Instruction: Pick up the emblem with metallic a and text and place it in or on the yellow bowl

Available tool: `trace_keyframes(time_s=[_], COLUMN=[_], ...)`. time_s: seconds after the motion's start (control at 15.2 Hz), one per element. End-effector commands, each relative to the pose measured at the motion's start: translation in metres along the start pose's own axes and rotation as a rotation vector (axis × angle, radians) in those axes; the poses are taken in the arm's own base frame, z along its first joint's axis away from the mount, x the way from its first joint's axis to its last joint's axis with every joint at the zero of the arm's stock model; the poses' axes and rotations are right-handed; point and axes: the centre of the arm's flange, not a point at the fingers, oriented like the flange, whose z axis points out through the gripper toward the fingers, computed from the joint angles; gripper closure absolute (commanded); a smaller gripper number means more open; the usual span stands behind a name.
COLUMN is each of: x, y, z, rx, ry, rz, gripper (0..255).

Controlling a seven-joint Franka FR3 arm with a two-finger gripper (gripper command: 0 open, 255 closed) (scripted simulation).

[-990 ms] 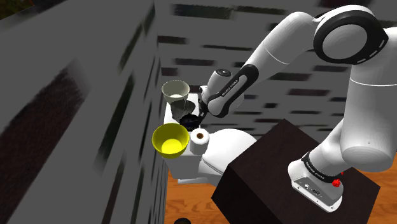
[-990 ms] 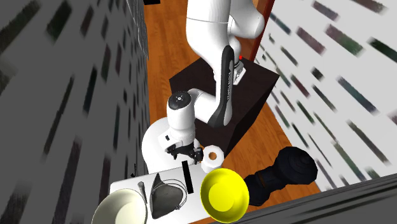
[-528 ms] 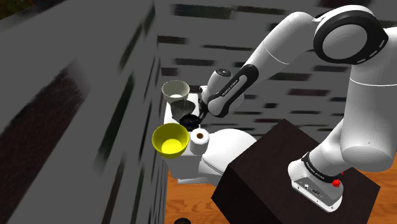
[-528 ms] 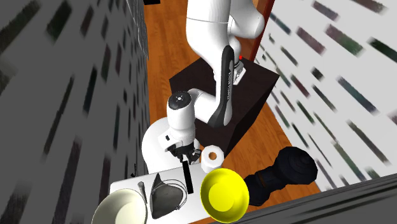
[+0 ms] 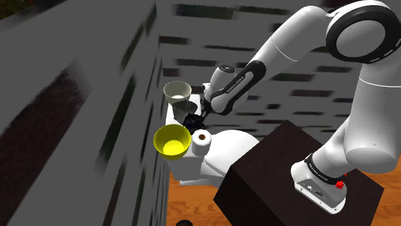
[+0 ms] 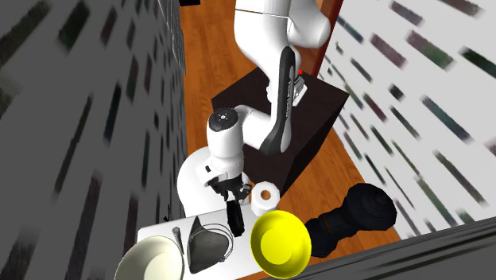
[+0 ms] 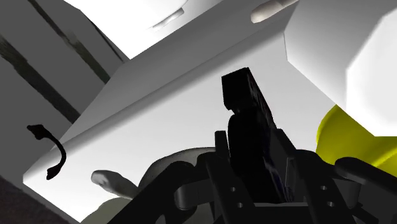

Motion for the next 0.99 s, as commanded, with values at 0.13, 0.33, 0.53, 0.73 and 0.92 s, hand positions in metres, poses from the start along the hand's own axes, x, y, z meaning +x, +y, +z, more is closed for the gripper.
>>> trace_keyframes(time_s=[0.13,0.33,0.53,0.73,0.92], x=[0.004,0.007,0.011,0.014,0.017], y=[-0.001,-0.002,-0.003,-0.004,-0.004], z=[-0.020,-0.036,-0.051,-0.067,-0.083], rx=[0.000,0.000,0.000,0.000,0.000], ry=[0.000,0.000,0.000,0.000,0.000], rz=[0.000,0.000,0.000,0.000,0.000], gripper=[255,255,255,255,255])
